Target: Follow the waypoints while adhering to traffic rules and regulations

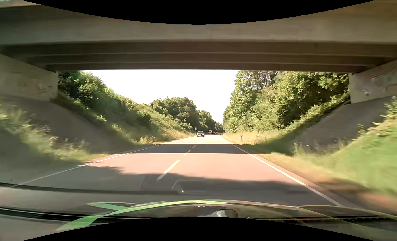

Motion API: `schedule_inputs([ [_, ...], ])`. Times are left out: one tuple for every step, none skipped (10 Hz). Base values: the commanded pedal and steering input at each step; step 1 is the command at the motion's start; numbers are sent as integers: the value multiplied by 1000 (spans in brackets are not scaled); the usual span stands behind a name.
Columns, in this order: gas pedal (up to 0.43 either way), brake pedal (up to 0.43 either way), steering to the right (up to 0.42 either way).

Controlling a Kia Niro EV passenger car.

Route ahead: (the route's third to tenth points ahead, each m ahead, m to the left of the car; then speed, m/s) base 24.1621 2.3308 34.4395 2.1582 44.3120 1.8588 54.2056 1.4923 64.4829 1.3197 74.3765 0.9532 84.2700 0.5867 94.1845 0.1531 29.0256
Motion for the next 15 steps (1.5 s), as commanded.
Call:
schedule_inputs([
  [311, 0, 6],
  [280, 0, 5],
  [280, 0, 5],
  [280, 0, 4],
  [280, 0, 4],
  [280, 0, 3],
  [280, 0, 1],
  [280, 0, -1],
  [287, 0, -2],
  [287, 0, -2],
  [311, 0, -2],
  [319, 0, -1],
  [319, 0, 2],
  [319, 0, 3],
  [319, 0, 2],
])
